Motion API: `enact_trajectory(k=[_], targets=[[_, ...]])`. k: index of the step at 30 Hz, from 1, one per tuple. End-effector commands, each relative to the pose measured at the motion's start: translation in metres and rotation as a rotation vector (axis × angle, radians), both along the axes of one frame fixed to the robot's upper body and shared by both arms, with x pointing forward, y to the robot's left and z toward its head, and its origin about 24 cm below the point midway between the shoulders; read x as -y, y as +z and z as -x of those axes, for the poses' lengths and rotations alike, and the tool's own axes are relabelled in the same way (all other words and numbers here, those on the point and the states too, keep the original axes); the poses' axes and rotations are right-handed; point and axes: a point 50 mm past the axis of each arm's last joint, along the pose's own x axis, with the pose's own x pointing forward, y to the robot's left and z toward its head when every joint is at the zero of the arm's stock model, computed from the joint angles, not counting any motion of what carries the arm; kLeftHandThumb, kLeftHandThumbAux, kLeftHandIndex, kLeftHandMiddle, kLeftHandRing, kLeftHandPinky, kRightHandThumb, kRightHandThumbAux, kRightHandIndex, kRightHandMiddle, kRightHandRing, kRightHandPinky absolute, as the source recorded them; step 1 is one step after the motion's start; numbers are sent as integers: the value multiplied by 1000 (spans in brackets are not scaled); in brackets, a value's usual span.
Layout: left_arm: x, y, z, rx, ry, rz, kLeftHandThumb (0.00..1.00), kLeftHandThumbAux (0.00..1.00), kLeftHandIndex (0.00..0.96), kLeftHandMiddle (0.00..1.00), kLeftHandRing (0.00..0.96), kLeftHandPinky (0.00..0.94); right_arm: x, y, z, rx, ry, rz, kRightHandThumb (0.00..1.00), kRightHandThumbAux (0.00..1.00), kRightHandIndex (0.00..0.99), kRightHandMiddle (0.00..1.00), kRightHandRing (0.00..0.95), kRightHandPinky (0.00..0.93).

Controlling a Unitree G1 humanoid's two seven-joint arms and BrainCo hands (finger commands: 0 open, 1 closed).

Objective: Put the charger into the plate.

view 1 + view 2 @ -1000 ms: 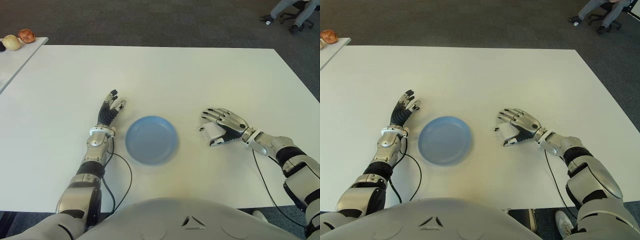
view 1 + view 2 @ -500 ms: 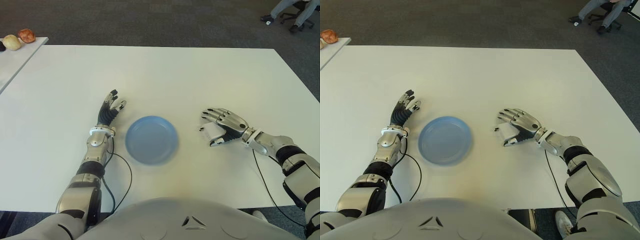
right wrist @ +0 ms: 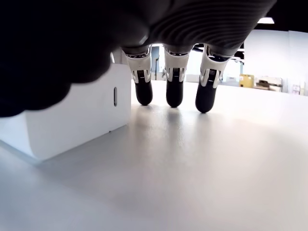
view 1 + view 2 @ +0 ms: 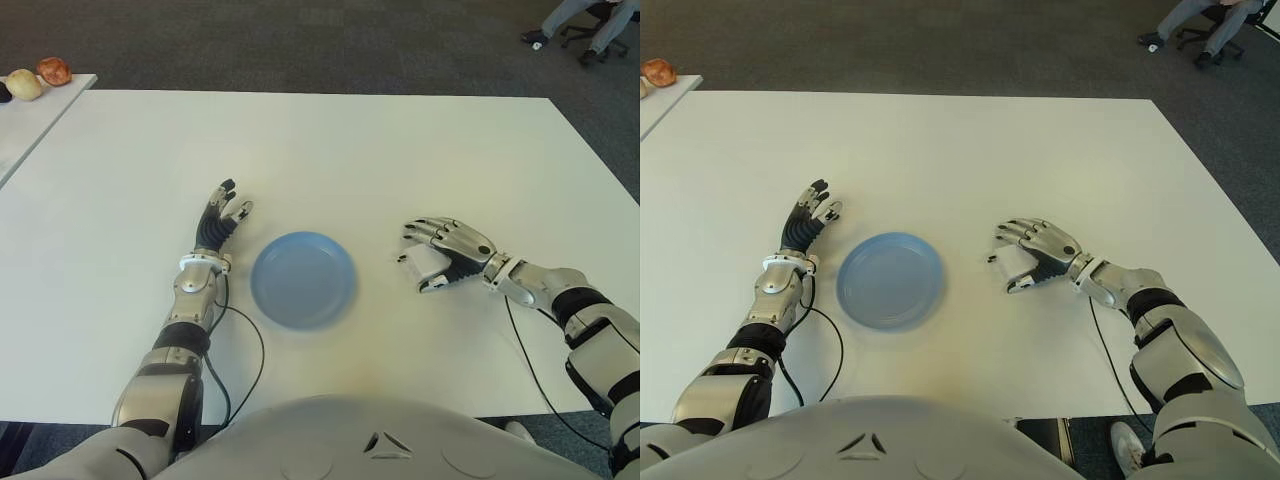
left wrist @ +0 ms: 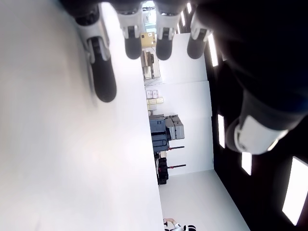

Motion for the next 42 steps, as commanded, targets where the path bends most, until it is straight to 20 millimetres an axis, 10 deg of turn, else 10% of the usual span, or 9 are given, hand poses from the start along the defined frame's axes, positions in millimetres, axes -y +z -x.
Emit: enact_trajectory(k=[1, 9, 42], targets=[[3, -40, 34, -241, 20, 25, 0, 592, 29, 73, 58, 55, 4, -7, 6, 9, 37, 70, 302, 396, 457, 616, 591, 642], [5, -39, 33, -234, 23, 32, 0, 581, 28, 77, 60, 61, 7, -11, 10, 185, 43, 44, 687, 691, 446, 840, 828, 868], [10, -37, 31, -216, 23, 30, 0, 568, 45, 89, 76, 81, 10, -8, 7, 284, 35, 36, 725, 711, 440, 901, 896, 898]])
